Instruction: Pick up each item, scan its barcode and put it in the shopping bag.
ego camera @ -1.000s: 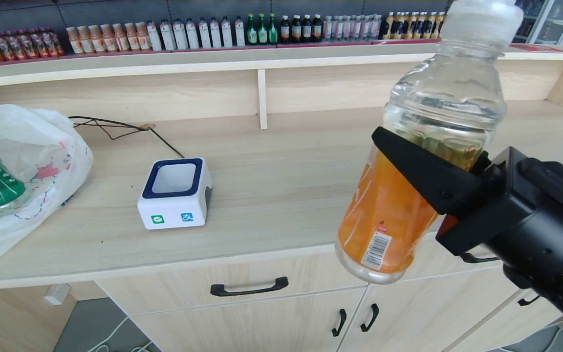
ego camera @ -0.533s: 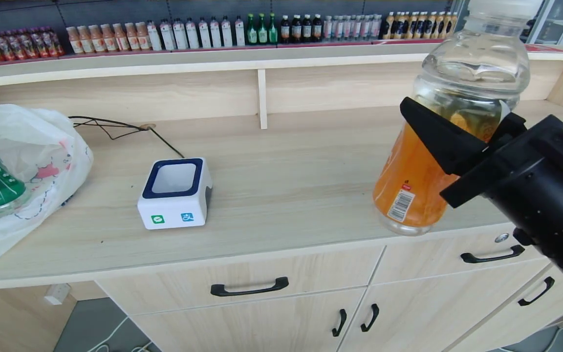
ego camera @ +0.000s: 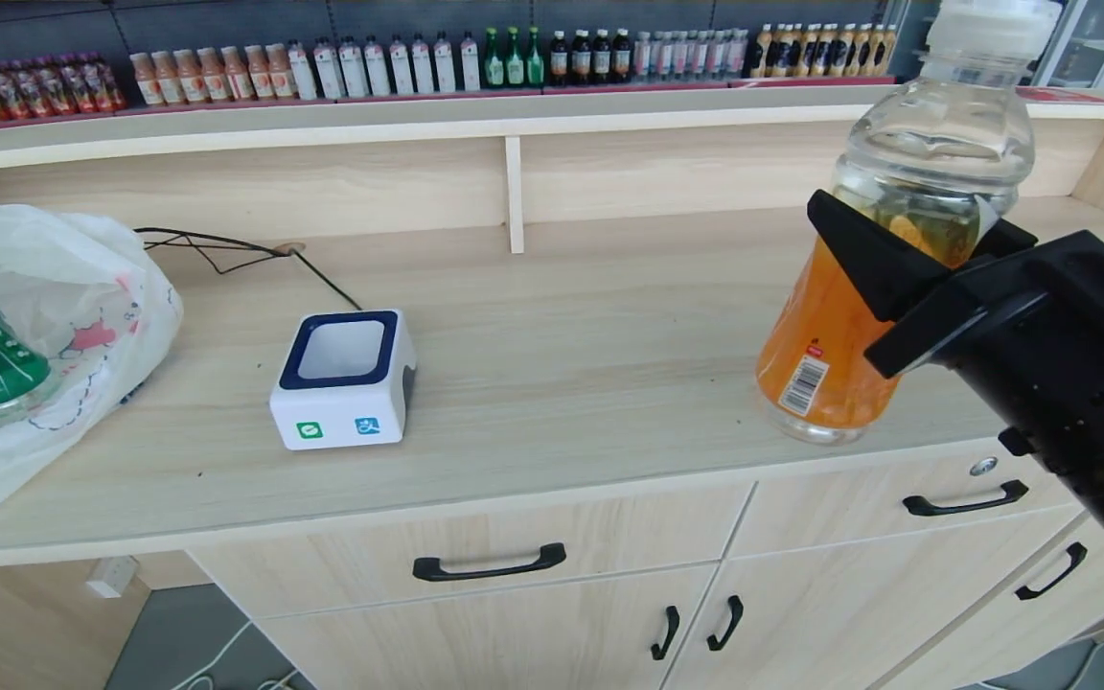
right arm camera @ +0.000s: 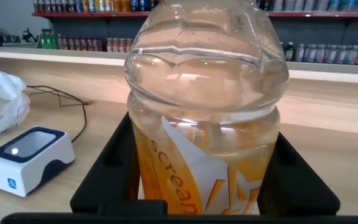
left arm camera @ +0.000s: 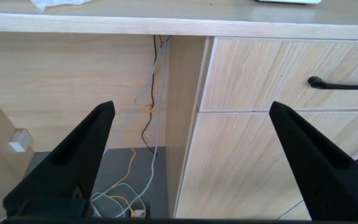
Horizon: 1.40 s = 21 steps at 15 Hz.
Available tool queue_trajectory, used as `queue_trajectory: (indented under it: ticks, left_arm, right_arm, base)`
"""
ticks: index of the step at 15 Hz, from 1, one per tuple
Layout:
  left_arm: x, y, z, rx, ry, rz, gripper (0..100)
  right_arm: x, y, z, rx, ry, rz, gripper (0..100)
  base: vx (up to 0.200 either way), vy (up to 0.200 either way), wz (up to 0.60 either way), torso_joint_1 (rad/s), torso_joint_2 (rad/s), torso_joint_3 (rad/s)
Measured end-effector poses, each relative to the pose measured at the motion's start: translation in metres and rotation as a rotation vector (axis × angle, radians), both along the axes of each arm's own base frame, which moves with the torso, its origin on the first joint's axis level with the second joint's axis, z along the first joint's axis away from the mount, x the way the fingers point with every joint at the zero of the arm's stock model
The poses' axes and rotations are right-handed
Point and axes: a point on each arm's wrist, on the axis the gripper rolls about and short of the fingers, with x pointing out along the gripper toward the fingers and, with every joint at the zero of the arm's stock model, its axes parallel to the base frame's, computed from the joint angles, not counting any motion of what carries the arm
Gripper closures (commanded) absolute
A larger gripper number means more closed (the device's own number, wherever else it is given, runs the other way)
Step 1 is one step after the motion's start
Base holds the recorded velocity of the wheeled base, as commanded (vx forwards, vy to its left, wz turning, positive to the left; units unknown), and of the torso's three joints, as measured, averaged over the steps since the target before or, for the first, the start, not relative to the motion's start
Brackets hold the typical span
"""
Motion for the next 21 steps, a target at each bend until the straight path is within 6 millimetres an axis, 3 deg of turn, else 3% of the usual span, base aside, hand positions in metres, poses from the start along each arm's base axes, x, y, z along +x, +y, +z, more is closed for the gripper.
queue_trajectory:
  ticks: [21]
  left_arm:
    - [0.000,0.000,0.000,0.001,0.000,0.000,0]
  right_arm:
    - [0.002,0.002,-0.012,-0.010,0.043,0.008,100]
  base:
    - [0.000,0.200,0.00,0.004,0.00,0.003]
